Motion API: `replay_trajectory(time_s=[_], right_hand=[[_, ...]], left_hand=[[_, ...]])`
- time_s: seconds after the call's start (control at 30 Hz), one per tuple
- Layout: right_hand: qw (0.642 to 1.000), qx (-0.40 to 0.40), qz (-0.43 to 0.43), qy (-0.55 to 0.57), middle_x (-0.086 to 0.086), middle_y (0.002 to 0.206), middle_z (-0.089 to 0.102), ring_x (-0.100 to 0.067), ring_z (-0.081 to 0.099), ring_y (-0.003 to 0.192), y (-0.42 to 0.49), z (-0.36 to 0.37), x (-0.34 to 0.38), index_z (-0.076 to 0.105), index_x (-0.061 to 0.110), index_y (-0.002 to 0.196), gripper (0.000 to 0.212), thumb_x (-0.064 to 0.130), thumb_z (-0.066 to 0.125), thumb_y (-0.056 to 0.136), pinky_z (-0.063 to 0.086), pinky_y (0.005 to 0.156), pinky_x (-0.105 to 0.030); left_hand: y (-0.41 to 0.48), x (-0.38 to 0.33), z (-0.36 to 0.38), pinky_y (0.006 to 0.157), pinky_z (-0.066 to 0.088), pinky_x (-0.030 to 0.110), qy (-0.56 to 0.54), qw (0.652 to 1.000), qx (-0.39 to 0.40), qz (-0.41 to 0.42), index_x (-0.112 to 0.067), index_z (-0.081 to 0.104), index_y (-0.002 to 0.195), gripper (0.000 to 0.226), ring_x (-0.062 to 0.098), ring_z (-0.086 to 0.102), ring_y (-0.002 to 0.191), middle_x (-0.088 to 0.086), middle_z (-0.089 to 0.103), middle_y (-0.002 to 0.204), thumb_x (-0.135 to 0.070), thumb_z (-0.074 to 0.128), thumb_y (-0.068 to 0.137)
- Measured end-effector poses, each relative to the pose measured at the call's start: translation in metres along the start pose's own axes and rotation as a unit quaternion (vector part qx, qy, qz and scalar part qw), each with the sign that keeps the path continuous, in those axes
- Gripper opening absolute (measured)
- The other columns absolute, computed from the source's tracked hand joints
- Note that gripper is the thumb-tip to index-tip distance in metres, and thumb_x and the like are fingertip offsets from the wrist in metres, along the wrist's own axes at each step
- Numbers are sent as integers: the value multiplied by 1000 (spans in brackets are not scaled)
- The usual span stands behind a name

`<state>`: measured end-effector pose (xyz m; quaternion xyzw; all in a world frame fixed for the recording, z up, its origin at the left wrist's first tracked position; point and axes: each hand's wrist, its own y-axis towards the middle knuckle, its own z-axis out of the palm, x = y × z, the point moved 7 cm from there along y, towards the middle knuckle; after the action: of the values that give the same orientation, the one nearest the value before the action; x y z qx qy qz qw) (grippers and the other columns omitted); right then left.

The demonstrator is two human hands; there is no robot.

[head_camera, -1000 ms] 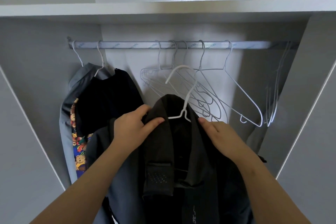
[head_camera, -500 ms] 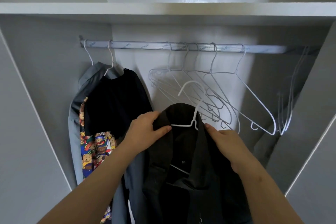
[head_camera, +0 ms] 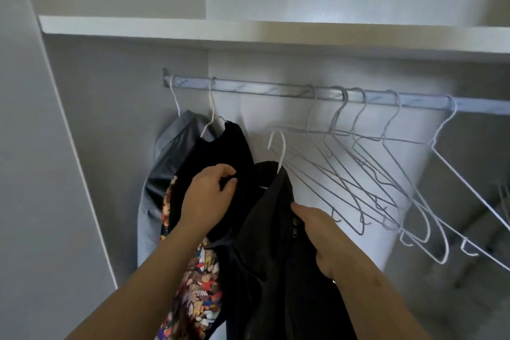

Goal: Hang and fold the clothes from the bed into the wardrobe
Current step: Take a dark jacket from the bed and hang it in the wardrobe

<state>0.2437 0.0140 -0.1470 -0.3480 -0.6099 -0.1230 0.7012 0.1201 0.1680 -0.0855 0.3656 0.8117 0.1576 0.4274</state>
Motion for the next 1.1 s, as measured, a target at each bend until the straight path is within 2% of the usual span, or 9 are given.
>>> replay_trajectory(time_s=[0.13, 0.27, 0.4, 0.47, 0.53, 0.6, 0.73, 0.83, 1.1], right_hand=[[998, 2, -55, 12, -4, 65, 69, -19, 63, 66, 25, 27, 42, 67, 9, 85, 31, 33, 50, 95, 47, 49, -20], [989, -57, -126, -47, 2, 61, 62, -11, 57, 56, 49, 48, 95, 60, 15, 78, 32, 34, 43, 97, 40, 41, -13], [969, -108, -197, -102, 6, 69, 53, -3, 46, 59, 67, 64, 145, 54, 18, 70, 37, 32, 36, 100, 32, 35, -2], [964, -112, -208, -120, -8, 88, 61, -19, 58, 75, 78, 73, 160, 61, 10, 89, 36, 30, 33, 101, 32, 37, 0], [960, -121, -214, -132, -24, 119, 58, -37, 54, 109, 91, 83, 169, 57, -4, 117, 43, 28, 33, 101, 31, 35, -2], [957, -129, -218, -143, -27, 127, 54, -37, 54, 110, 107, 92, 171, 52, -8, 123, 45, 27, 34, 101, 31, 35, -3], [961, -136, -189, -152, -16, 93, 59, -12, 45, 60, 136, 105, 159, 56, -4, 117, 39, 25, 37, 100, 35, 38, -7], [970, -137, -154, -130, -9, 86, 56, -18, 52, 72, 153, 110, 141, 58, 3, 105, 33, 28, 38, 98, 38, 54, -26], [968, -139, -187, -91, 3, 80, 52, -8, 49, 71, 172, 135, 129, 49, 12, 97, 20, 28, 38, 99, 32, 51, -23]], left_hand=[[33, 17, -29, 90, 42, 39, 62, 994, -76, 36, -8, 67, 102, 21, 31, 56, 104, 9, 65, 108, -7, 63, 82], [72, 48, -21, 98, 37, 36, 38, 999, 8, -16, -7, 50, 128, 45, 30, 48, 118, 14, 53, 128, -13, 62, 85], [98, 76, -1, 98, 41, 43, -4, 994, 91, -64, -10, 38, 134, 53, 27, 50, 117, 13, 50, 131, -21, 60, 86], [106, 85, 4, 97, 41, 36, -10, 992, 99, -79, -9, 36, 136, 54, 28, 49, 119, 13, 50, 132, -15, 58, 87], [113, 94, 9, 89, 41, 31, -18, 990, 111, -86, -8, 40, 132, 47, 28, 51, 115, 13, 53, 127, -10, 54, 87], [118, 103, 14, 80, 39, 26, -42, 986, 129, -92, -10, 45, 126, 38, 23, 54, 104, 12, 57, 120, -5, 48, 88], [120, 123, 24, 61, 39, 9, -172, 962, 162, -135, -25, 49, 125, 46, 4, 54, 84, -4, 59, 109, 0, 43, 87], [119, 132, 29, 54, 44, 8, -276, 930, 164, -181, -30, 52, 119, 50, 5, 60, 80, -7, 61, 98, 6, 44, 85], [121, 147, 17, 49, 44, 8, -351, 905, 77, -226, -34, 61, 85, 62, -4, 61, 59, -10, 62, 80, 23, 40, 74]])
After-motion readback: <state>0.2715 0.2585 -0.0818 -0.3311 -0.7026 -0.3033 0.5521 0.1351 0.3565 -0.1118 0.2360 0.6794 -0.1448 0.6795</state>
